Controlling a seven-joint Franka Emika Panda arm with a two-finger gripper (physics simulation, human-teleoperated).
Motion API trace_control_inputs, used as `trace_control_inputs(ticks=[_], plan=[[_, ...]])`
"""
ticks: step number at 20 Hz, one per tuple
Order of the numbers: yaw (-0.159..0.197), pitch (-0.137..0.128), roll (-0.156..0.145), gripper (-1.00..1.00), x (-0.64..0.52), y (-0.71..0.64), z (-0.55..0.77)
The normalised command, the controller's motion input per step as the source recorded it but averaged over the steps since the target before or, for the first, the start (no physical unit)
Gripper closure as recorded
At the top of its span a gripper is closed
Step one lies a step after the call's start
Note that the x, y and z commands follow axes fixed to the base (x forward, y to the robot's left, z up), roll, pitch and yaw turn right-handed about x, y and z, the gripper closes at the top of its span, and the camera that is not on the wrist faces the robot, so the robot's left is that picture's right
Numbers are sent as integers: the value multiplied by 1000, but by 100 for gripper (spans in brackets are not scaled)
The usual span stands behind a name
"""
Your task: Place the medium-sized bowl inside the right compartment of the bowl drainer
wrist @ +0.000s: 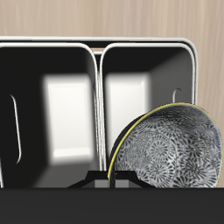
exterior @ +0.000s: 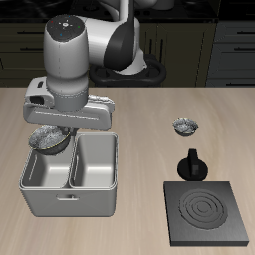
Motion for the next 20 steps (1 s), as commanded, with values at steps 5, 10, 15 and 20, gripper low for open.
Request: trace_control_inputs(ticks=[5,10,15,20], plan=[[-4,35,-17,100,-4,-88,-239],[15,40,-99,-100,-61,-101,-153],[-9,25,8,-100,-77,-52,-77],[21,-19,19,-100,-105,116,44]])
